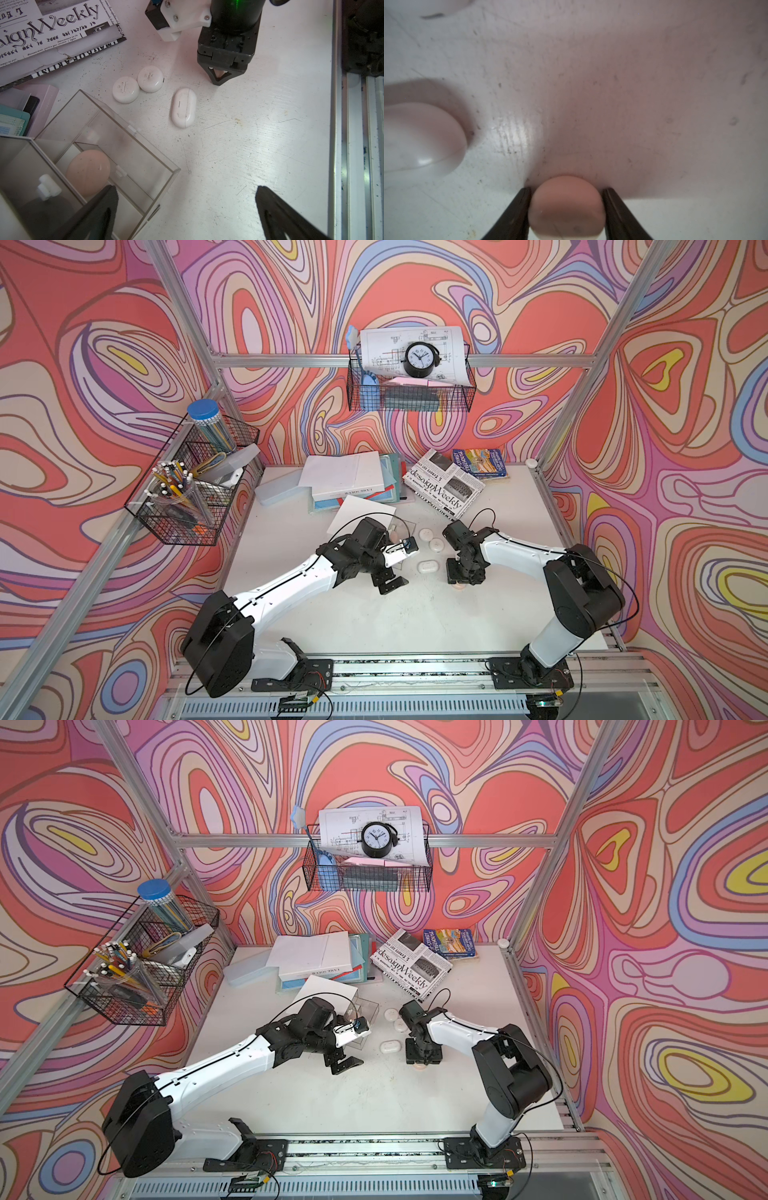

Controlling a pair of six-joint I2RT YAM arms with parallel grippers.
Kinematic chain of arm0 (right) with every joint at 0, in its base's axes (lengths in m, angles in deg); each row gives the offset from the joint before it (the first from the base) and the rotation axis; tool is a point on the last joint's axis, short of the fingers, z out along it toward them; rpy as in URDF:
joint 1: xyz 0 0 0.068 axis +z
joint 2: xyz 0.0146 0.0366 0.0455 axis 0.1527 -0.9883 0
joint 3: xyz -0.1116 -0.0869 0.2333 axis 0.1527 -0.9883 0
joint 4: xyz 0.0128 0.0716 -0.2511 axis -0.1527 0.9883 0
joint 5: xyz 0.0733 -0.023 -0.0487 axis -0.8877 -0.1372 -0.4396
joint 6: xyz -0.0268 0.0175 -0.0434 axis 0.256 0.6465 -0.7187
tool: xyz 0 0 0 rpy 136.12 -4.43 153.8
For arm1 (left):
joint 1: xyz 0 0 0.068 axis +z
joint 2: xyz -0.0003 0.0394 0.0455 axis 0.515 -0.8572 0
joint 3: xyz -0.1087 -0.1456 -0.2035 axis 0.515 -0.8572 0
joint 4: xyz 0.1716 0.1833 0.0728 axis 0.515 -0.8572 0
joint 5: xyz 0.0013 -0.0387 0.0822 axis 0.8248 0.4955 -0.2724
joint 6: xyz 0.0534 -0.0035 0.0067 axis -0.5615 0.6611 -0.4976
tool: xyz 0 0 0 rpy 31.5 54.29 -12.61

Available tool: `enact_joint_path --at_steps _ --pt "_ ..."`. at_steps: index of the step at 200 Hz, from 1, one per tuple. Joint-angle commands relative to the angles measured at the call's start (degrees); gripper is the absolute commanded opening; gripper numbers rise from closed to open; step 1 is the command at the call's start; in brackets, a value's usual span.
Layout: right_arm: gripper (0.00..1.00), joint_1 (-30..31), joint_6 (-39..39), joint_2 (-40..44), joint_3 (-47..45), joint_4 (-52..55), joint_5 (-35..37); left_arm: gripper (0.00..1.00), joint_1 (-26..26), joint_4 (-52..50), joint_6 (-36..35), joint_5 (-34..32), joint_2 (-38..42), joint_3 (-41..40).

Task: Put the bluetooth earphones in the drawer according to color
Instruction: Pick up the Bluetooth earphone from the center of the board, then place the bluetooth earphone in the drawer.

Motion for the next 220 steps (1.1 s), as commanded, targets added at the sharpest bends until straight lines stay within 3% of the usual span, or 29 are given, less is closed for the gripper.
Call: enact_joint_path --at_steps 1,25,51,111,145,182,220 --pt "0.43 -0.1 0.0 -1.5 0.3 -1.3 -0.4 0.98 -0.6 -1.0 0.2 -0.2 0.3 1.2" --pt "0.27 -0.1 0.1 -1.3 0.7 -0.5 -0.1 0.98 -0.6 -1.1 0.7 0.8 0.0 1.3" --pt "0.00 -0.1 0.2 -0.5 2.2 0.6 0.7 0.99 -0.6 -1.0 0.8 0.7 0.3 1.3" --pt "0.00 -0.1 -2.8 3.1 11.1 -2.0 4.1 0.98 -0.5 2.6 2.0 -2.5 4.0 -0.2" --pt "0.00 0.0 -4.5 4.5 13.8 -9.9 0.3 0.99 1.6 4.0 3.7 -4.2 6.5 -0.2" --pt "0.00 0.6 -6.7 2.1 16.0 -17.4 -9.0 0.98 4.7 4.0 5.9 -5.8 8.4 0.4" --pt "0.00 3.5 -8.6 -1.2 18.7 -20.5 -11.5 0.98 6.5 6.2 5.6 -8.4 9.4 -0.4"
